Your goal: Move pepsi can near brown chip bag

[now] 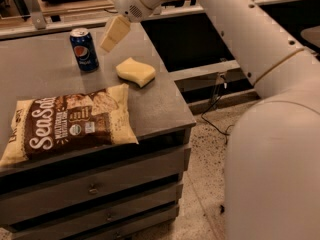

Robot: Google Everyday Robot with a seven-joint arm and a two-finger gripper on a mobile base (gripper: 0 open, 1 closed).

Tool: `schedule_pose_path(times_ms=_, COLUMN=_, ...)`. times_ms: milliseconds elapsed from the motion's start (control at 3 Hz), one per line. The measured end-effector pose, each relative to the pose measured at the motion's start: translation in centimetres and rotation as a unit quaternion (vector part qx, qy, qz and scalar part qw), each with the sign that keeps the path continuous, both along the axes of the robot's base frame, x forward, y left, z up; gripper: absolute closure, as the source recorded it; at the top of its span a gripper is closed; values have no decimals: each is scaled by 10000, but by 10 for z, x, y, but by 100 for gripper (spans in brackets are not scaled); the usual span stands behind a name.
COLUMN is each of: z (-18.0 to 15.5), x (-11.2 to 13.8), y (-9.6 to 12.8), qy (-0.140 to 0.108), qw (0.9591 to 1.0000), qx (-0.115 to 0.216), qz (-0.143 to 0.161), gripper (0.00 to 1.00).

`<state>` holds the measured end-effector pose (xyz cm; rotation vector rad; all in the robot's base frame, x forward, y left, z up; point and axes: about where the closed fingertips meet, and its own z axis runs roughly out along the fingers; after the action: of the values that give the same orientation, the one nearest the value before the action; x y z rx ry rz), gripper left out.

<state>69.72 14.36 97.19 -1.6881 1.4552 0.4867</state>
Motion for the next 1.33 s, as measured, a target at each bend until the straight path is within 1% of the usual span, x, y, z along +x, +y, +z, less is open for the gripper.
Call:
schedule_pose_path(times_ms=333, z=-14, x=28, y=20, qy=169, qw=9986, qx=501, qz=39, gripper=0)
schedule_pose_path(times_ms=667, z=-34, x=45, y=35, qy=502, qw=9947, qx=891, qz=57, gripper=0)
schedule_pose_path(times_ms=1000, z=-50, x=52, y=48, qy=793, qw=9906, qx=1107, qz=140, gripper=0)
schedule_pose_path(times_ms=1333, z=-62, x=54, y=65, qy=992, qw=9876, qx=1183, qz=290, gripper=0)
